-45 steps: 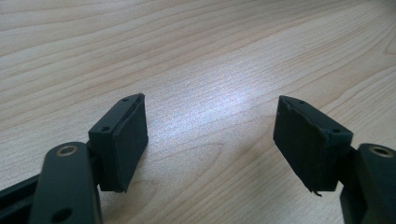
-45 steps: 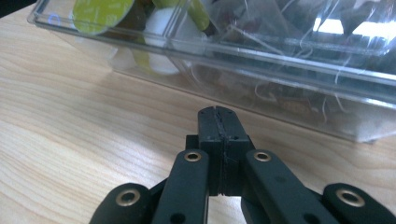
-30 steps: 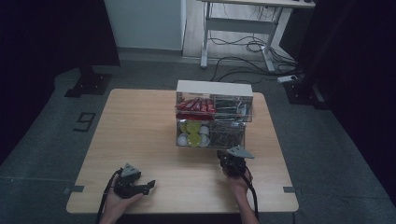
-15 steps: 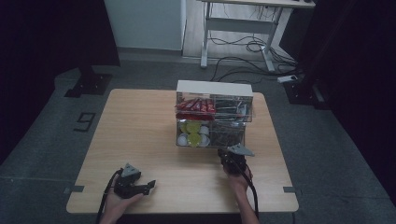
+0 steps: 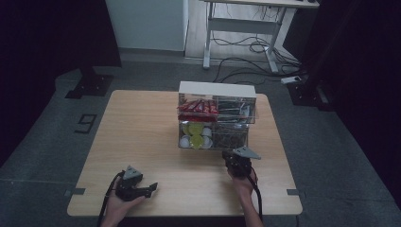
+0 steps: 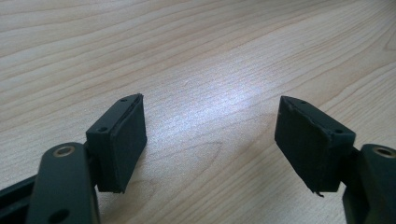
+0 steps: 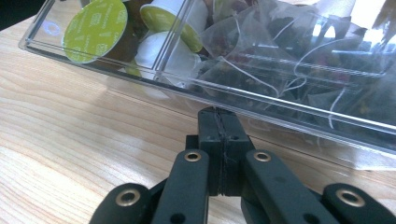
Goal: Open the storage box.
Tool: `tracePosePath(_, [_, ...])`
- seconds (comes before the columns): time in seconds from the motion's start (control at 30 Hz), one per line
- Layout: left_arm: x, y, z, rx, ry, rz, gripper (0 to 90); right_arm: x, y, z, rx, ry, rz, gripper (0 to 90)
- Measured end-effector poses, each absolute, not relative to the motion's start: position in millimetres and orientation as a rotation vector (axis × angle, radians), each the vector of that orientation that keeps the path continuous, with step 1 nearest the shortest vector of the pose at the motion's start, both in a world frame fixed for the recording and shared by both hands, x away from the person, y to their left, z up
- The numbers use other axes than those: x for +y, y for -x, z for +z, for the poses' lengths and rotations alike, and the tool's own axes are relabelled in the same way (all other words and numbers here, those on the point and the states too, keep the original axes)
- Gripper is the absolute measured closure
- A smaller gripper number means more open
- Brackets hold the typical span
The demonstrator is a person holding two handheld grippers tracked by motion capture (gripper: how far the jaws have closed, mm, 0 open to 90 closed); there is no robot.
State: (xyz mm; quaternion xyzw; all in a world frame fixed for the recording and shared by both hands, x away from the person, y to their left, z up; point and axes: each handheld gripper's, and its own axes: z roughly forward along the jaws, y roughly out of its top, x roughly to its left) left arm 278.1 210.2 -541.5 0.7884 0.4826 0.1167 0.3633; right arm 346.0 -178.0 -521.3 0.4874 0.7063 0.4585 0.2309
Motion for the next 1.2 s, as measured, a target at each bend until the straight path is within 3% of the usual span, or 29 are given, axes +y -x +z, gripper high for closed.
tracePosePath(1.2, [208.6,-277.8,-542.4,1.232,-2.031,0.312,24.7,-178.8,-342.4,-518.3,1.942,-1.332,1.236,89.1])
